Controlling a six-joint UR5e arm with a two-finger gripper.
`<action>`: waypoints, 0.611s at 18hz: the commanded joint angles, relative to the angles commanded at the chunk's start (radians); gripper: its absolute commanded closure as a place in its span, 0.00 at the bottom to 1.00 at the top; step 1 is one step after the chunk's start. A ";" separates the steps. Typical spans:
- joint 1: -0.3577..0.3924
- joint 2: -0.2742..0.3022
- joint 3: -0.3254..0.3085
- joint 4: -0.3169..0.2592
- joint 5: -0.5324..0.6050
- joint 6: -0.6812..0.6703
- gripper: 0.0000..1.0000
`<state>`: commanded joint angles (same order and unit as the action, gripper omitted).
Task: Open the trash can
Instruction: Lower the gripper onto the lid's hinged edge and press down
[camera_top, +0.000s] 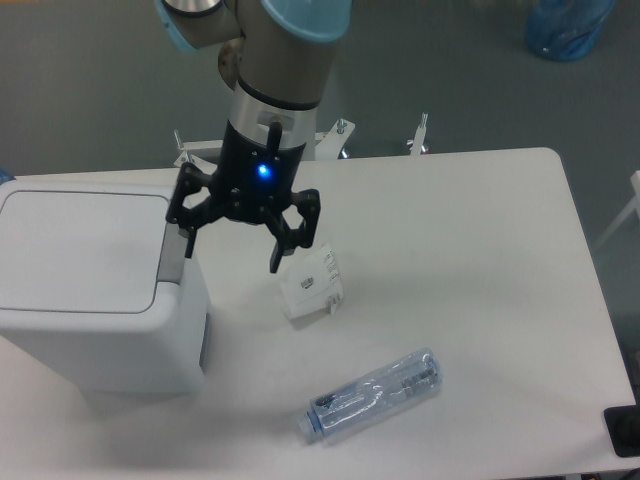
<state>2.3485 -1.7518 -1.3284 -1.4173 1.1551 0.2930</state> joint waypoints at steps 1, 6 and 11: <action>0.000 0.000 -0.005 -0.005 0.000 0.000 0.00; -0.021 -0.009 -0.012 -0.017 0.032 0.000 0.00; -0.057 -0.035 -0.012 -0.029 0.098 0.000 0.00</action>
<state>2.2918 -1.7870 -1.3407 -1.4465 1.2532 0.2930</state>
